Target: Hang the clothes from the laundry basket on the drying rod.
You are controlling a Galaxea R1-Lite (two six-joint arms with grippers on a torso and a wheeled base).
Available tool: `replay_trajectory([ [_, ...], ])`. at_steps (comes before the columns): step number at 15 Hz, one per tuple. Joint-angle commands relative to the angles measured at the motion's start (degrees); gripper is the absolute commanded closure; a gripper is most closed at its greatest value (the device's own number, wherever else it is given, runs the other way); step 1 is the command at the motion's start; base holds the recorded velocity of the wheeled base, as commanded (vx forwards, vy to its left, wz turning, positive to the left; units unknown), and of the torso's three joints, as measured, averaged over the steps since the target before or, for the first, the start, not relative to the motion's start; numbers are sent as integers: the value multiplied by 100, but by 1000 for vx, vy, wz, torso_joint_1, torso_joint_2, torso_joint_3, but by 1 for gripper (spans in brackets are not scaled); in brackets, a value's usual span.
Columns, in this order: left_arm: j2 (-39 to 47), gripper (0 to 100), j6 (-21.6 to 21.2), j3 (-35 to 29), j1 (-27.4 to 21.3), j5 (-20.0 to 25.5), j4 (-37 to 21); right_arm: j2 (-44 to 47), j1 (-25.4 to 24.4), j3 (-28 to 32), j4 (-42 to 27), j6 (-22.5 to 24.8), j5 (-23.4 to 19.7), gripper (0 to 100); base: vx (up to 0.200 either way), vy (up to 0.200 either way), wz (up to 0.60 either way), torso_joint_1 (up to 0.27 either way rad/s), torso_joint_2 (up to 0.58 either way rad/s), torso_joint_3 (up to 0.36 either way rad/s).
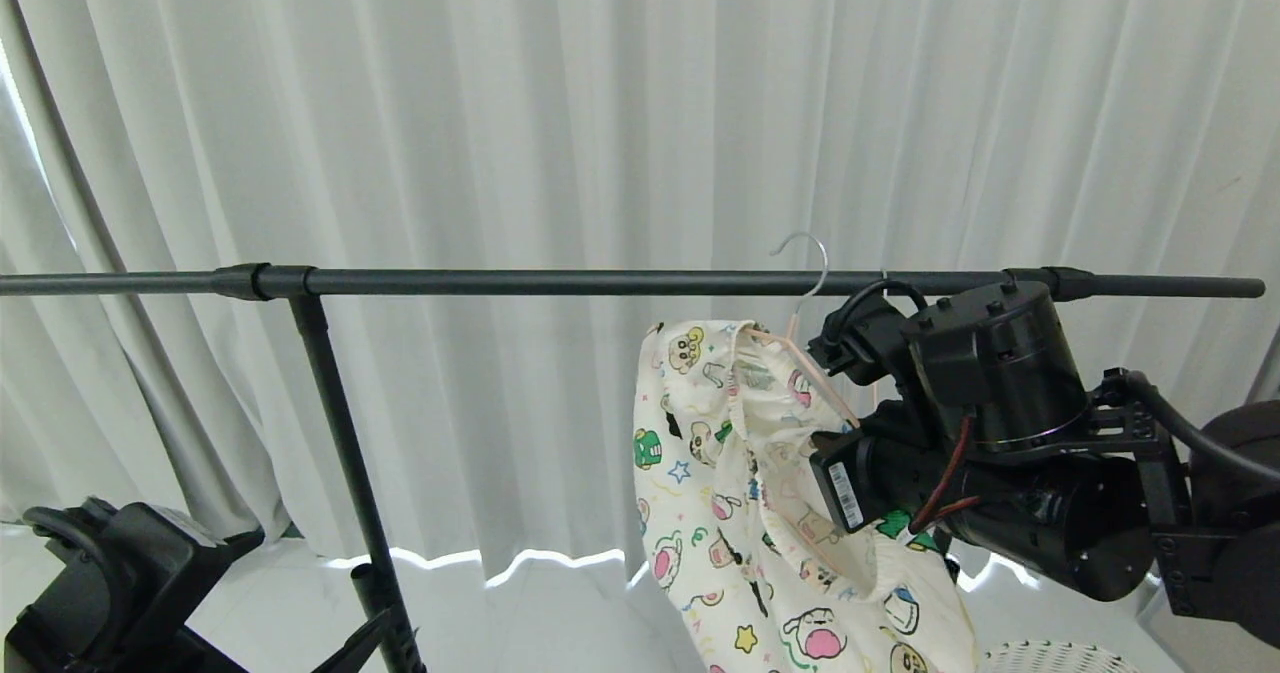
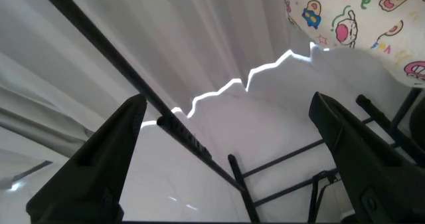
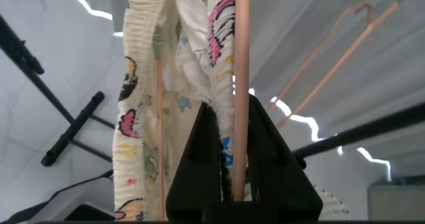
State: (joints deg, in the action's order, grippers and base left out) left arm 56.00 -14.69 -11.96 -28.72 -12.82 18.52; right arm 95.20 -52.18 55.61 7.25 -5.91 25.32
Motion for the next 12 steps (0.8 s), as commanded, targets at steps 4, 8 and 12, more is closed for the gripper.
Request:
replay_trajectory([
  [4, 385, 0, 10, 194, -11, -1, 3, 104, 102, -15, 4, 11, -1, 100, 0, 0, 0, 0, 0, 0],
  [8, 403, 0, 45, 370, -143, -1, 3, 236, 524, 11, 13, 398, -80, 100, 0, 0, 0, 0, 0, 0],
  [12, 297, 0, 282, 616, -143, -1, 12, 544, 981, 152, 110, 793, -423, 100, 0, 0, 0, 0, 0, 0],
])
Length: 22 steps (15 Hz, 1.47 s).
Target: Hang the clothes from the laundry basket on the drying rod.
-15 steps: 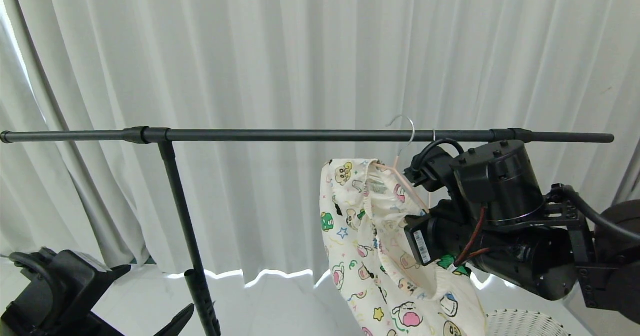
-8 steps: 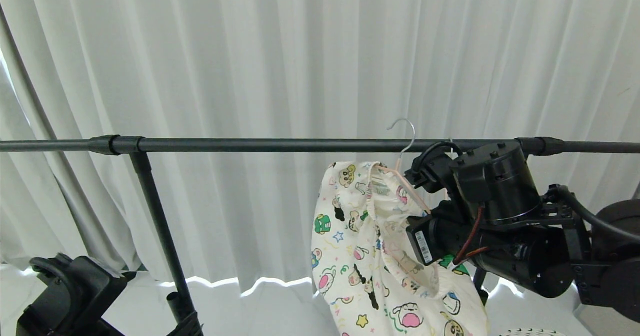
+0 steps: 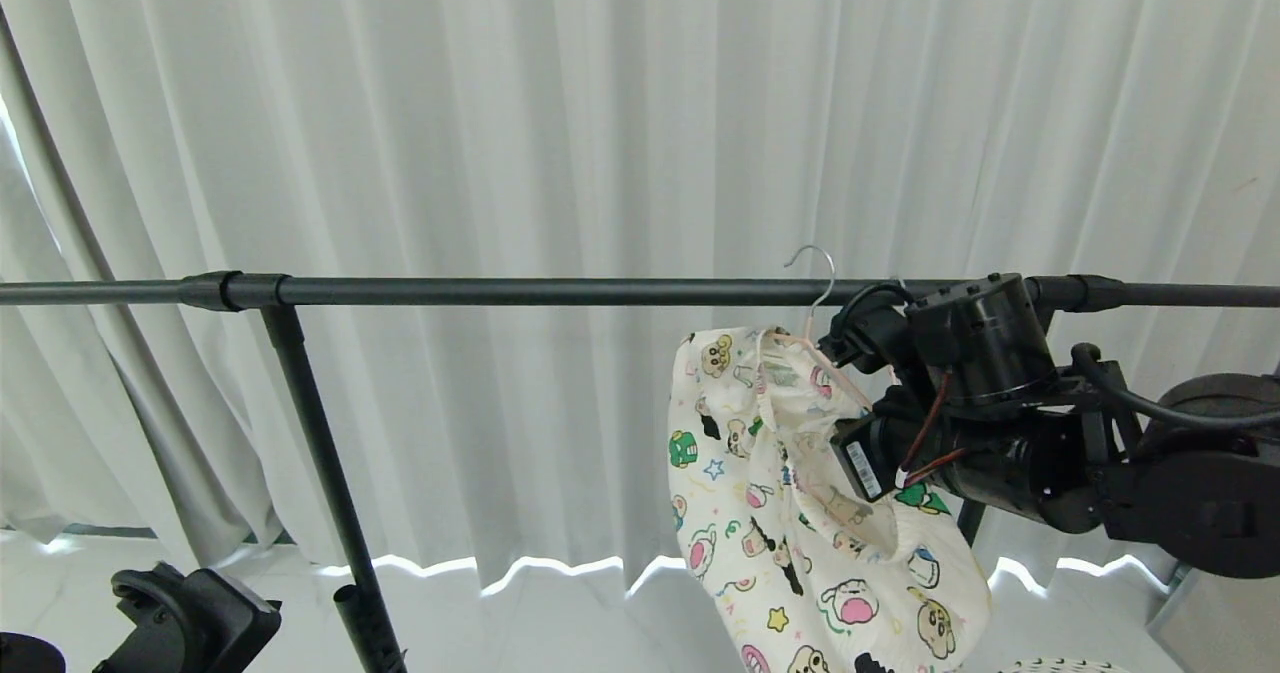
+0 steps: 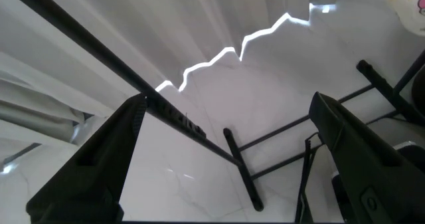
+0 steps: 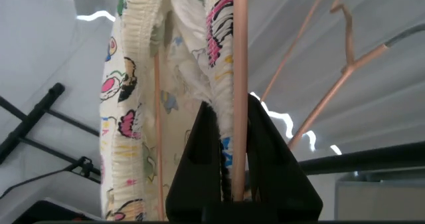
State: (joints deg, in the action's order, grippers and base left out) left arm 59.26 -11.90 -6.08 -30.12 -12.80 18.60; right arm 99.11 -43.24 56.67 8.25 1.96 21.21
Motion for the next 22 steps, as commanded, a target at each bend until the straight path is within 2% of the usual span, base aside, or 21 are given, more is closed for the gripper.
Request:
replay_trajectory([
  [1, -46, 0, 3, 19, -2, -3, 3, 223, 88, 72, 10, 6, -12, 100, 0, 0, 0, 0, 0, 0],
  [14, -116, 0, 12, 46, -73, -3, 3, 610, 44, 318, 18, 6, -21, 100, 0, 0, 0, 0, 0, 0],
  [19, -107, 0, 3, 46, -81, -3, 3, 847, -9, 775, 10, 6, -29, 100, 0, 0, 0, 0, 0, 0],
  [22, -134, 0, 12, 46, -81, -3, 3, 952, -123, 784, 1, 6, -29, 100, 0, 0, 0, 0, 0, 0],
])
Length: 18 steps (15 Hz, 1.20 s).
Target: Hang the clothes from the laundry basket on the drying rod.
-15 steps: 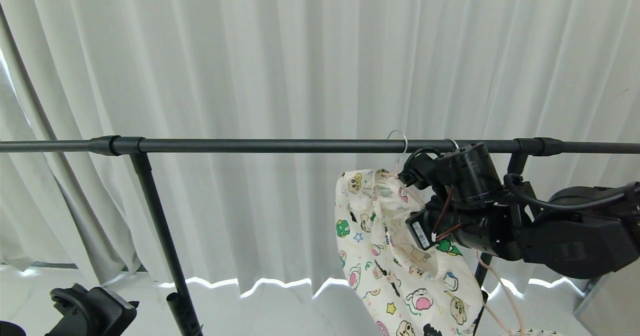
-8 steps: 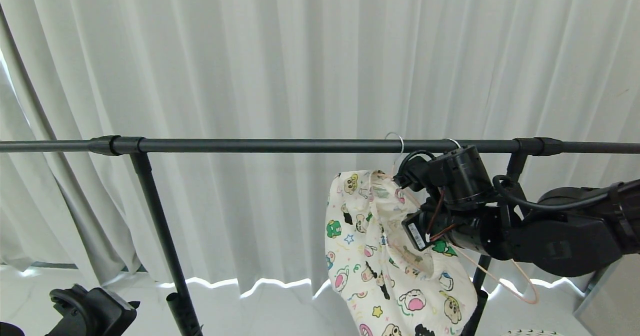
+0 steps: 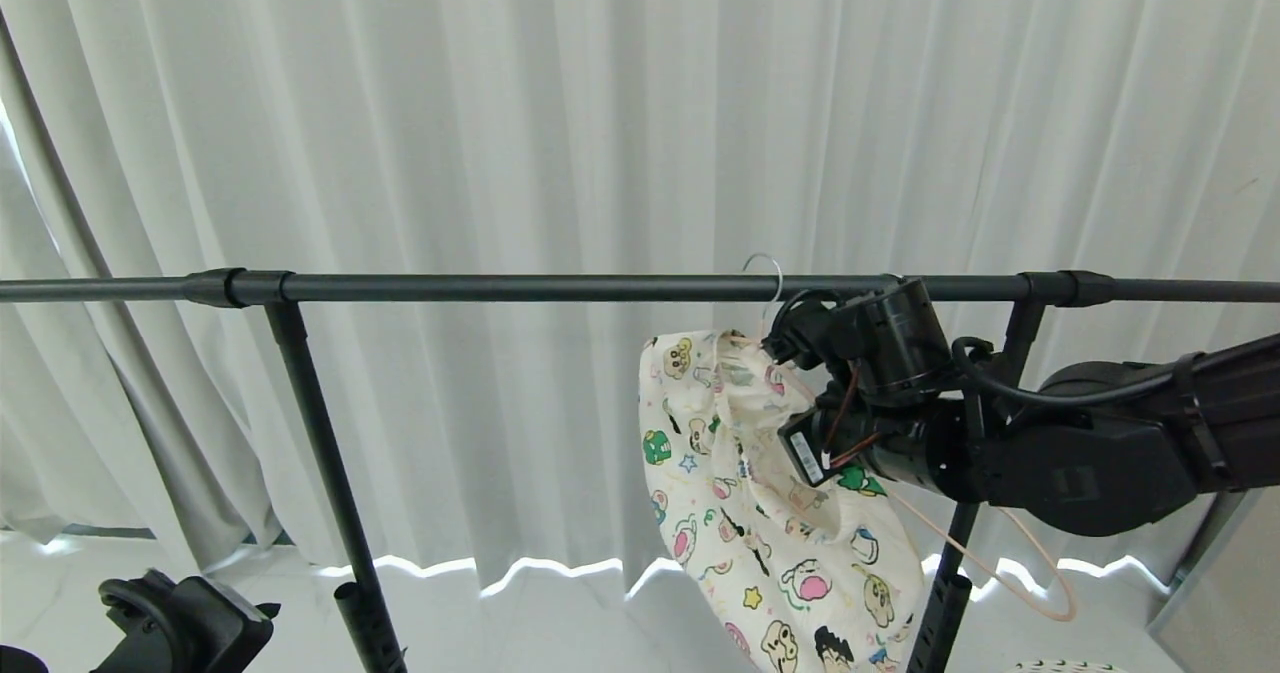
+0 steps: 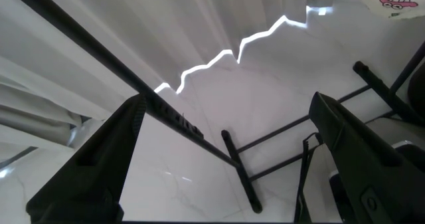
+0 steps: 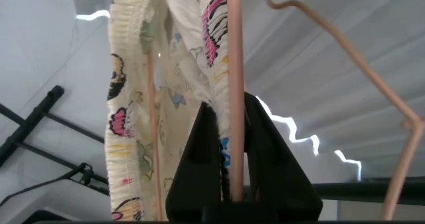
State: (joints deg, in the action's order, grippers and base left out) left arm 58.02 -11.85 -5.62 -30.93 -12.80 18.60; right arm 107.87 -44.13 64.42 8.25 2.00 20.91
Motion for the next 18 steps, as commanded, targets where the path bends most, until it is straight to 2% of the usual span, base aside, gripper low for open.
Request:
replay_trajectory([
  [1, -27, 0, -2, -1, -1, -3, 3, 76, -43, 10, 1, 2, 1, 100, 0, 0, 0, 0, 0, 0],
  [6, -27, 0, -2, -1, -1, -3, 3, 76, -69, 1, -25, 2, 10, 100, 0, 0, 0, 0, 0, 0],
  [7, -27, 0, -2, -1, -1, -3, 3, 76, -69, 1, -25, 2, 10, 0, 0, 0, 0, 0, 0, 0],
  [15, -133, 0, -2, 17, 17, -3, 3, -197, -105, -52, 18, -59, 1, 0, 0, 0, 0, 0, 0, 0],
  [18, -124, 0, -10, -18, 25, -3, 3, -601, -219, -166, 18, -393, -157, 0, 0, 0, 0, 0, 0, 0],
])
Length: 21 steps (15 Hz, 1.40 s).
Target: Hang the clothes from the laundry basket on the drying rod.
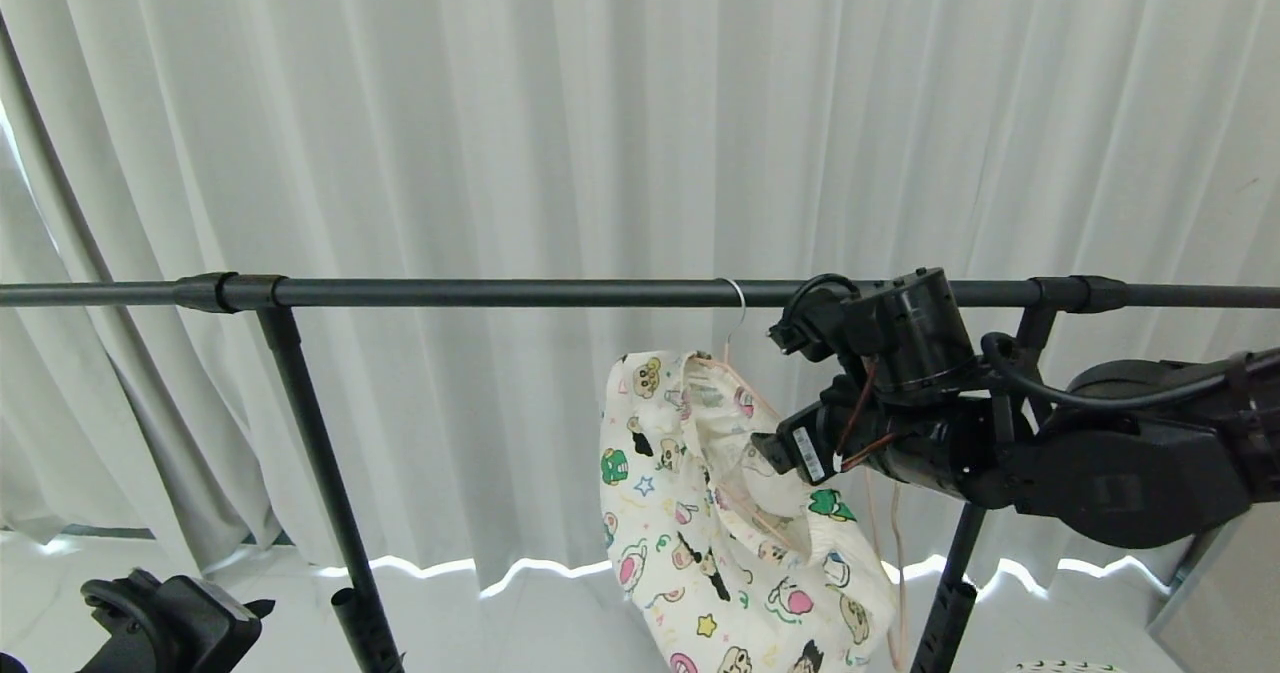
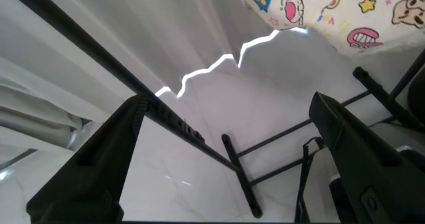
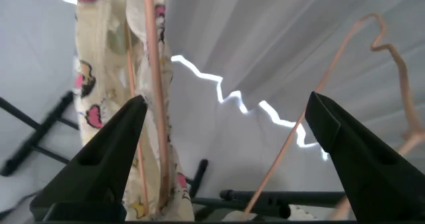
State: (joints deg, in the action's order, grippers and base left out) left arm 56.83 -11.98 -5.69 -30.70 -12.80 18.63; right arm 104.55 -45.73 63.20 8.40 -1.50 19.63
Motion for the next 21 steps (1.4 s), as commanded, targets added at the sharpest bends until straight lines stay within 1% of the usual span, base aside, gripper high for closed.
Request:
replay_trajectory([
  [1, -6, 0, -6, -20, 2, -3, 1, -435, -129, -79, 4, -166, -143, 0, 0, 0, 0, 0, 0, 0],
  [4, -41, 0, -32, -64, 29, -47, 1, -883, -165, -264, 39, -254, -240, 0, 0, 0, 0, 0, 0, 0],
  [7, -67, 0, -32, -169, 37, -249, 1, -1384, -138, -844, 470, -333, -266, 0, 0, 0, 0, 0, 0, 0],
  [10, -76, 0, -32, -195, 37, -416, 1, -1938, -138, -1486, 1217, -360, -583, 0, 0, 0, 0, 0, 0, 0],
  [13, -111, 0, -32, -169, 37, -522, 1, -2544, -42, -1925, 1278, -386, -565, 0, 0, 0, 0, 0, 0, 0],
  [14, -120, 0, -32, -169, 37, -627, 1, -2782, 117, -2127, 1199, -351, -556, 0, 0, 0, 0, 0, 0, 0],
  [15, -164, 0, -15, -151, 90, -768, -8, -3028, 398, -2338, 971, -290, -530, 0, 0, 0, 0, 0, 0, 0],
  [16, -199, 0, -15, -107, 327, -873, -8, -3309, 767, -2479, 610, -131, -442, 0, 0, 0, 0, 0, 0, 0],
  [17, -225, 0, -15, -11, 784, -882, -17, -3590, 1233, -2584, 206, 62, -337, 0, 0, 0, 0, 0, 0, 0],
  [18, -243, 0, -23, 86, 1250, -882, -17, -3863, 1664, -2655, -93, 159, -319, 0, 0, 0, 0, 0, 0, 0],
  [19, -260, 0, -23, 165, 1523, -882, -17, -4039, 1954, -2707, -269, 176, -319, 0, 0, 0, 0, 0, 0, 0],
  [20, -322, 0, -15, 288, 1927, -882, -8, -4355, 2551, -2866, -638, 176, -319, 0, 0, 0, 0, 0, 0, 0],
  [21, -392, 0, -15, 402, 2094, -882, -8, -4548, 2912, -3024, -928, 203, -319, 0, 0, 0, 0, 0, 0, 0],
])
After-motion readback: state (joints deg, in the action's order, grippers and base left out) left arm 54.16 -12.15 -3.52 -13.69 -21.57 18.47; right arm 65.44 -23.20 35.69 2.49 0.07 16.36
